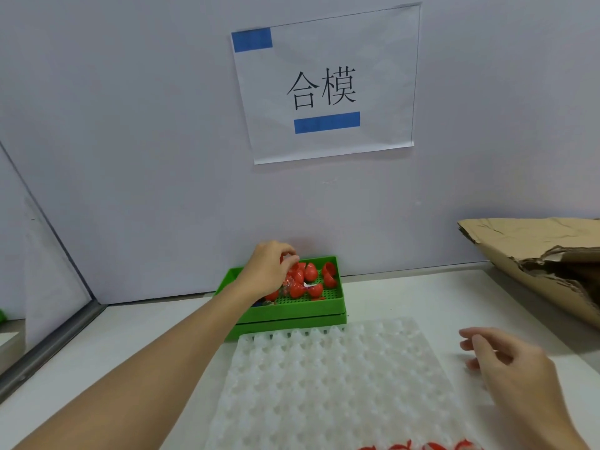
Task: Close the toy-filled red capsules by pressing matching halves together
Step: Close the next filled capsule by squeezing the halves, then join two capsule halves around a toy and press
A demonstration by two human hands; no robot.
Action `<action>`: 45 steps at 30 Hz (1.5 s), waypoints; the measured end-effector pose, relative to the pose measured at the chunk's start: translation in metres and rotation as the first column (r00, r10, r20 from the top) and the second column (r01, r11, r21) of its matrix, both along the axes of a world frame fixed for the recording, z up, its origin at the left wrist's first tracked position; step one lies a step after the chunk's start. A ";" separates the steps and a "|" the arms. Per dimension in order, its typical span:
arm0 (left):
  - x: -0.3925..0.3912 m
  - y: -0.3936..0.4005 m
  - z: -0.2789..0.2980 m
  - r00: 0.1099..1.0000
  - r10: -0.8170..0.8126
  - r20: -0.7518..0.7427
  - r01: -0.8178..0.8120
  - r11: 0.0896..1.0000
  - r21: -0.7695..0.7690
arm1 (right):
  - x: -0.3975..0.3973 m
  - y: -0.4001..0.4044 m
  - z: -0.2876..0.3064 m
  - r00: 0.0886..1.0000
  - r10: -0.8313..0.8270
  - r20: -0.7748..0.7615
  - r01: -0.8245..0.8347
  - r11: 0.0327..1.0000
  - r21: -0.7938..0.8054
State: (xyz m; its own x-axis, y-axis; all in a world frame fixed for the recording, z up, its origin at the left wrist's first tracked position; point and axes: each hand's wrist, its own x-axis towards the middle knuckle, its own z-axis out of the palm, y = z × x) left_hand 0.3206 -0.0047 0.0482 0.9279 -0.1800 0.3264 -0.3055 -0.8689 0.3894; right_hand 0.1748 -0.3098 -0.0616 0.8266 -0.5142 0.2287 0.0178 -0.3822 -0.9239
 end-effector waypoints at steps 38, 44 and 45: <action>-0.182 0.098 -0.103 0.956 0.283 -0.081 -0.273 0.746 -0.607 | -0.007 0.009 -0.003 0.956 0.295 -0.004 -0.267 0.860 -0.435; -0.181 0.090 -0.091 0.959 0.280 -0.038 -0.248 0.773 -0.584 | -0.003 0.008 -0.005 0.957 0.289 0.014 -0.252 0.859 -0.446; -0.183 0.087 -0.086 0.968 0.251 -0.026 -0.219 0.785 -0.580 | -0.003 0.008 -0.005 0.957 0.288 0.020 -0.250 0.862 -0.441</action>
State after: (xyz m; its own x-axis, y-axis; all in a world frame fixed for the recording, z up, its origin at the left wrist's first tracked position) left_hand 0.1381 0.0820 -0.0379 0.8964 0.2770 0.3460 -0.1538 -0.5377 0.8290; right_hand 0.1717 -0.3016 -0.0671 0.8871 -0.1092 0.4485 0.2462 -0.7099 -0.6599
